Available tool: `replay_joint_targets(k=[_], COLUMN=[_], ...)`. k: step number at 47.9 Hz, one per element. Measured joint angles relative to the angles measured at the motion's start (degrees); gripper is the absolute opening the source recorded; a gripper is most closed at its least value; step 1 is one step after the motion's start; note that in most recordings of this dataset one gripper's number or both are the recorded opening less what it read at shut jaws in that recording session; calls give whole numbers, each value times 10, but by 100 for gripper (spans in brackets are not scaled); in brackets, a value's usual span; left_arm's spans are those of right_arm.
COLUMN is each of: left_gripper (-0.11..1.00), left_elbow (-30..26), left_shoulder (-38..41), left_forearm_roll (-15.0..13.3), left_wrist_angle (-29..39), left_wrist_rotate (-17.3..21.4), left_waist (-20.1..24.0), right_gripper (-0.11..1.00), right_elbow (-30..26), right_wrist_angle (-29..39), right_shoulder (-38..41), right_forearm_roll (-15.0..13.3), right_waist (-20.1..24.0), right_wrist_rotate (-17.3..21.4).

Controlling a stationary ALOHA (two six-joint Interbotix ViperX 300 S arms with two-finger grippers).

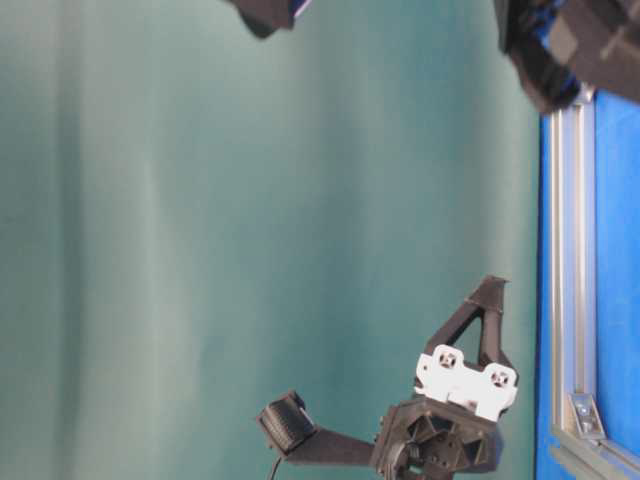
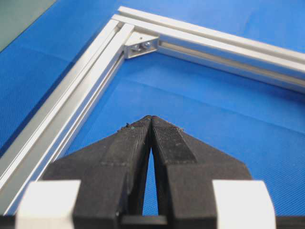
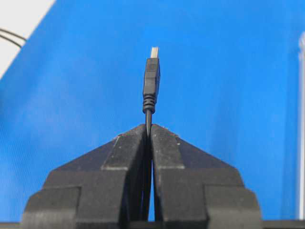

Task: Insert the wire through the string loop located on the right side.
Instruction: 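Swing the right gripper right and aim the plug at the white zip-tie loop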

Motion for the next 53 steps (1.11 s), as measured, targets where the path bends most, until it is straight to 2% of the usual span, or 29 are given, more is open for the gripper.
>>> replay_joint_targets(k=[8,20,30,36,53], left_gripper=[0,0,0,0,0], left_elbow=[11,15,15,15,15], left_shoulder=[-11,-16,-17,-17,-17], left_forearm_roll=[0,-1,0,0,-1], left_wrist_angle=[0,0,0,0,-1], left_wrist_rotate=[1,0,-2,-2,-2], left_waist=[0,0,0,0,0], right_gripper=[-4,-4,-4,-4,-4], right_elbow=[61,160,257,307,382], right_wrist_angle=[0,0,5,31,82], right_shoulder=[-41,-120,-213,-281,-410], right_forearm_roll=[21,35,47,47,48], right_waist=[11,30,31,31,32], right_wrist_rotate=[2,0,2,2,2])
